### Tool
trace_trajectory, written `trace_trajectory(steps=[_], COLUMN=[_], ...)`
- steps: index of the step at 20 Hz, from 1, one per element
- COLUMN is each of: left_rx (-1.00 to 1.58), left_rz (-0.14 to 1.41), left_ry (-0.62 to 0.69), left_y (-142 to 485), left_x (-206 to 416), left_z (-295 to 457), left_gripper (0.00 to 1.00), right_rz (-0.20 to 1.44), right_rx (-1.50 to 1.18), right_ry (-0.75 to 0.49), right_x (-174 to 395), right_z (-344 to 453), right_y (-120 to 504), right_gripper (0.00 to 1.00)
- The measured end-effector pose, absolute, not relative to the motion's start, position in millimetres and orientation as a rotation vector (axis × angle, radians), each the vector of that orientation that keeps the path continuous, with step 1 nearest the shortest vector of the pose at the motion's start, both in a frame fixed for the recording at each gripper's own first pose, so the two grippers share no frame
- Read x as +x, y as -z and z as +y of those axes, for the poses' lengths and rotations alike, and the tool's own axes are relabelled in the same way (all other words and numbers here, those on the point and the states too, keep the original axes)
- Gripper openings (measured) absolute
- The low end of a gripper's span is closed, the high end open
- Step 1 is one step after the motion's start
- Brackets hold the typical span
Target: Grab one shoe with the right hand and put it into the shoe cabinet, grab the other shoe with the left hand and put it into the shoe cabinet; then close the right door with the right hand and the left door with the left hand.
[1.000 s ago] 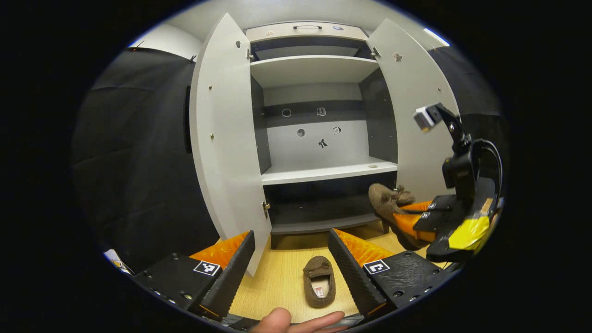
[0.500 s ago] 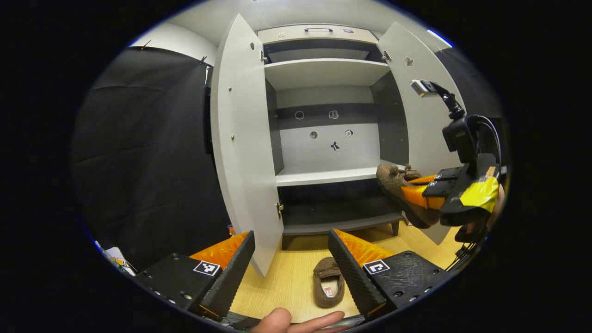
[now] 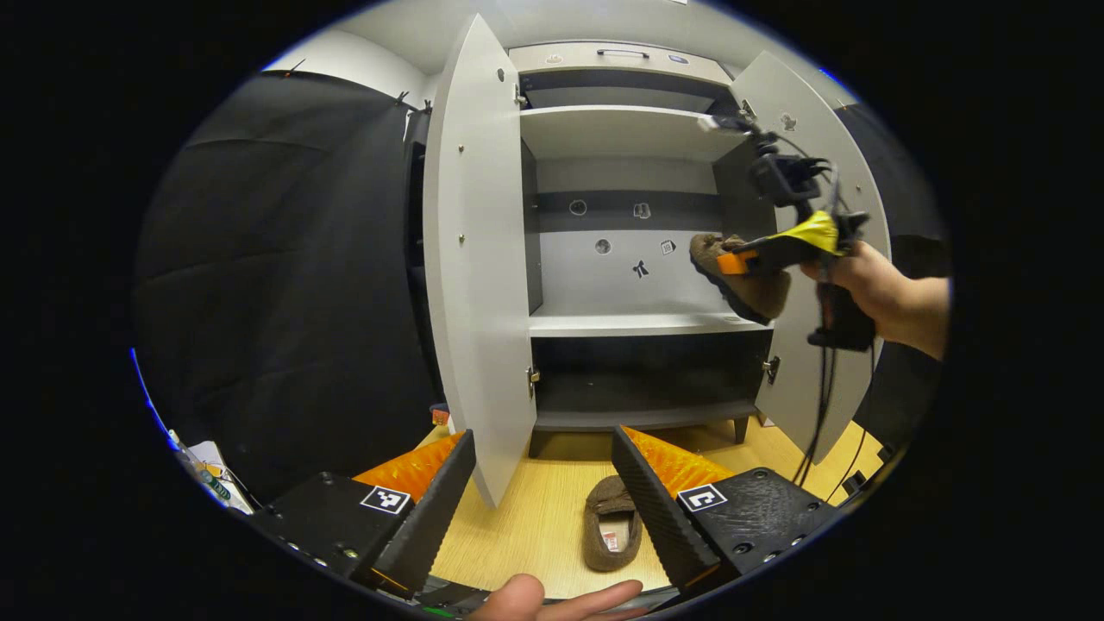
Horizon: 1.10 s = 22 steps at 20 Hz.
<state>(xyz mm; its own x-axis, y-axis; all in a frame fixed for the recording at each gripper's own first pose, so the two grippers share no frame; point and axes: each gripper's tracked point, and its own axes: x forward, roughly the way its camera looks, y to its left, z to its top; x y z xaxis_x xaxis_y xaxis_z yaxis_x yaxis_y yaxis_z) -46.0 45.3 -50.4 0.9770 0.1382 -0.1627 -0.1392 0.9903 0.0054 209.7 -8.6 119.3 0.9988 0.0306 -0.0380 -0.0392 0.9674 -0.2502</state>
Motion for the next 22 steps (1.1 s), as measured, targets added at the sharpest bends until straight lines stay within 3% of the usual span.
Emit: trace_trajectory(steps=[4, 9, 11, 17, 18, 19, 21, 22], left_rx=[-0.027, -0.088, -0.105, -0.09, -0.078, -0.068, -0.058, -0.054], left_rz=[0.187, 0.215, 0.221, 0.227, 0.228, 0.234, 0.256, 0.268], left_ry=[-0.187, -0.235, -0.236, -0.186, -0.169, -0.154, -0.109, -0.084], left_y=[57.9, 67.0, 71.8, 77.0, 79.6, 83.3, 96.1, 101.6], left_x=[-54.1, -59.2, -56.6, -43.6, -40.4, -37.8, -34.9, -33.2], left_z=[60.8, 77.8, 78.9, 63.7, 58.9, 55.2, 44.1, 36.6], left_gripper=[0.97, 0.97, 0.97, 0.95, 0.95, 0.95, 0.95, 0.95], right_rz=[0.174, 0.331, 0.296, 0.092, 0.046, -0.006, -0.115, -0.166], right_rx=[-0.181, -0.128, -0.142, -0.088, -0.066, -0.05, -0.062, -0.084], right_ry=[-0.015, -0.001, 0.034, -0.003, -0.023, -0.046, -0.073, -0.064], right_x=[294.5, 337.2, 328.2, 255.3, 235.6, 213.3, 166.4, 144.3], right_z=[-18.2, -31.4, -41.2, -34.0, -31.7, -30.2, -31.0, -35.8], right_y=[-118.9, -99.9, -113.1, -168.7, -178.5, -188.7, -206.7, -209.3], right_gripper=[0.04, 0.08, 0.58, 0.85, 0.79, 0.81, 1.0, 1.0])
